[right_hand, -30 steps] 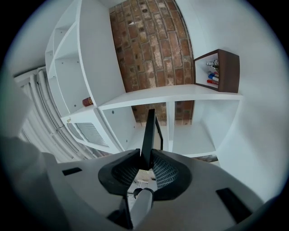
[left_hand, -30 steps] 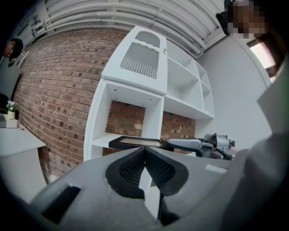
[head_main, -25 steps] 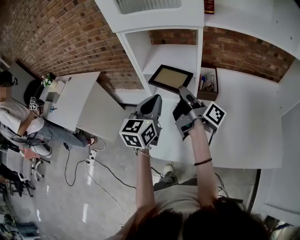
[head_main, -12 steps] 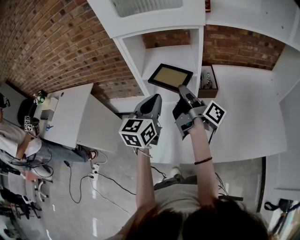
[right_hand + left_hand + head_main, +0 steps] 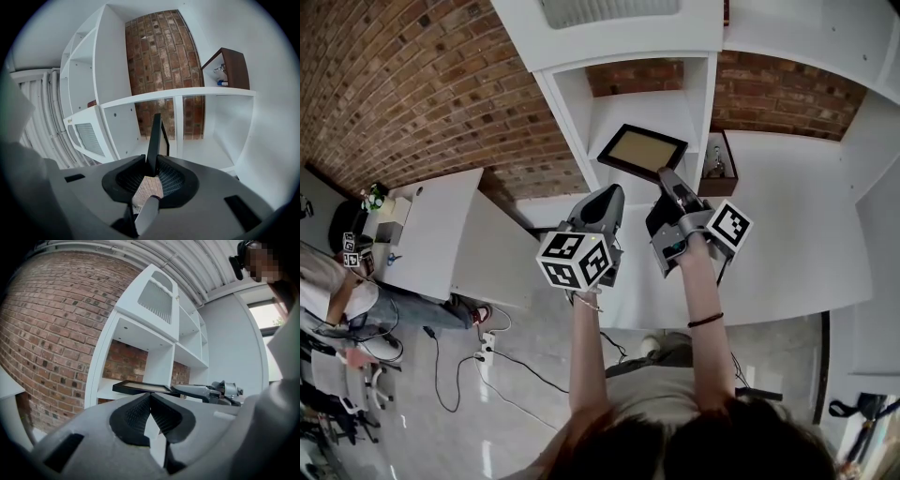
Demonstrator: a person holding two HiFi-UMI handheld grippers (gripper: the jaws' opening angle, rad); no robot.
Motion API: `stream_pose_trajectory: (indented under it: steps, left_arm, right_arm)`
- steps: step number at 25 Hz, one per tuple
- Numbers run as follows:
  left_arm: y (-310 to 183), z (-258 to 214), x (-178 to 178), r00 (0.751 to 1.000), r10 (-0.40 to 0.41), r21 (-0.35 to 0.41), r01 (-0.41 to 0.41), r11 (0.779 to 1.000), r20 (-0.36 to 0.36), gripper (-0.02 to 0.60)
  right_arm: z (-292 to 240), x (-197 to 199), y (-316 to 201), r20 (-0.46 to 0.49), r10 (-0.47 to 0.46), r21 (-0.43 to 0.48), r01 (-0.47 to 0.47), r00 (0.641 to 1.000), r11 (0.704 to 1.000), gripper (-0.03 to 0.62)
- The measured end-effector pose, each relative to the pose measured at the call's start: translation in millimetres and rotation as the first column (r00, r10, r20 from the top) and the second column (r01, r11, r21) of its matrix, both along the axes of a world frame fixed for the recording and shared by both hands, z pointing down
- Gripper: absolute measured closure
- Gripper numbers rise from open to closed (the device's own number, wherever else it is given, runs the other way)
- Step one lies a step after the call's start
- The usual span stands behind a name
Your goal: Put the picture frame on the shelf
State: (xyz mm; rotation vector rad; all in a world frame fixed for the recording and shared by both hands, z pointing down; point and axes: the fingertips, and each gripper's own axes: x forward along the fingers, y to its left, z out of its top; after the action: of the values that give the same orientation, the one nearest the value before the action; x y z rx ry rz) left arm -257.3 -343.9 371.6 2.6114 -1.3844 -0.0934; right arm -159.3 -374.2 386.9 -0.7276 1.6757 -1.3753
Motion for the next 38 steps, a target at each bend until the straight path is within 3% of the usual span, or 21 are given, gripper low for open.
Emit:
stream_pose_trajectory:
  steps: [4, 19, 38]
  left_arm:
    - [-10, -4, 2, 1.000, -0.008, 0.005, 0.009, 1.000, -0.023, 0.571]
    - [-42, -3, 3, 0.999, -0.050, -0.014, 0.050, 0.999, 0.001, 0.571]
    - [-71, 3, 12, 1.000, -0.028, -0.028, 0.028, 0.999, -0.008, 0.571]
  right_arm:
    - [-4, 0, -12, -0.009, -0.009, 0.002, 0.009, 1.000, 1.000, 0.517]
    - [-3, 5, -61, 0.021, -0.012, -0.046, 0.013, 1.000, 0.999, 0.517]
    - [8, -4, -80, 0.007, -0.021, -0.096, 0.022, 1.000, 0.995, 0.517]
